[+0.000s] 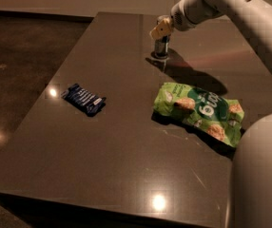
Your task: Knock redbull can over
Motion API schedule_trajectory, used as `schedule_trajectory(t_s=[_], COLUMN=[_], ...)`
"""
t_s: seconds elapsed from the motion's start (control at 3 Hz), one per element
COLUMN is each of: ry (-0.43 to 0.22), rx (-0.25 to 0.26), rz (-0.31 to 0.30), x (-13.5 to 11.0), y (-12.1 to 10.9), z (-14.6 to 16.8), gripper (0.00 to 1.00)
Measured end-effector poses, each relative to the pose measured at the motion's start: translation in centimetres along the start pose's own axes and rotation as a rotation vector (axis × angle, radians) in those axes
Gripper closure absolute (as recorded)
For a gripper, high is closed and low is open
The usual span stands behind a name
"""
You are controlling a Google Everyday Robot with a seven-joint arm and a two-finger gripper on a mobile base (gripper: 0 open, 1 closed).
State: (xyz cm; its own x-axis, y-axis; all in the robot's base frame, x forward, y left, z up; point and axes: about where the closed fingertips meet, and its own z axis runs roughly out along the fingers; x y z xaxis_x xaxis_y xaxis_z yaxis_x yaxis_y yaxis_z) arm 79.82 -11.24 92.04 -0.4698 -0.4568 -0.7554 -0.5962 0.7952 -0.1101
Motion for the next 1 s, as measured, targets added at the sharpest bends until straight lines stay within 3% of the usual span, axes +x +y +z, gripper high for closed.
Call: schedule_trajectory(t_s=[0.67, 1.0], ry=[-0.007, 0.016], rx=[-0.047, -0.082], rz=[-0.02, -0.087], x=[-0.3, -1.1], y=[0.4, 1.1], z=[-1.3, -3.1], gripper=[0.82, 1.0])
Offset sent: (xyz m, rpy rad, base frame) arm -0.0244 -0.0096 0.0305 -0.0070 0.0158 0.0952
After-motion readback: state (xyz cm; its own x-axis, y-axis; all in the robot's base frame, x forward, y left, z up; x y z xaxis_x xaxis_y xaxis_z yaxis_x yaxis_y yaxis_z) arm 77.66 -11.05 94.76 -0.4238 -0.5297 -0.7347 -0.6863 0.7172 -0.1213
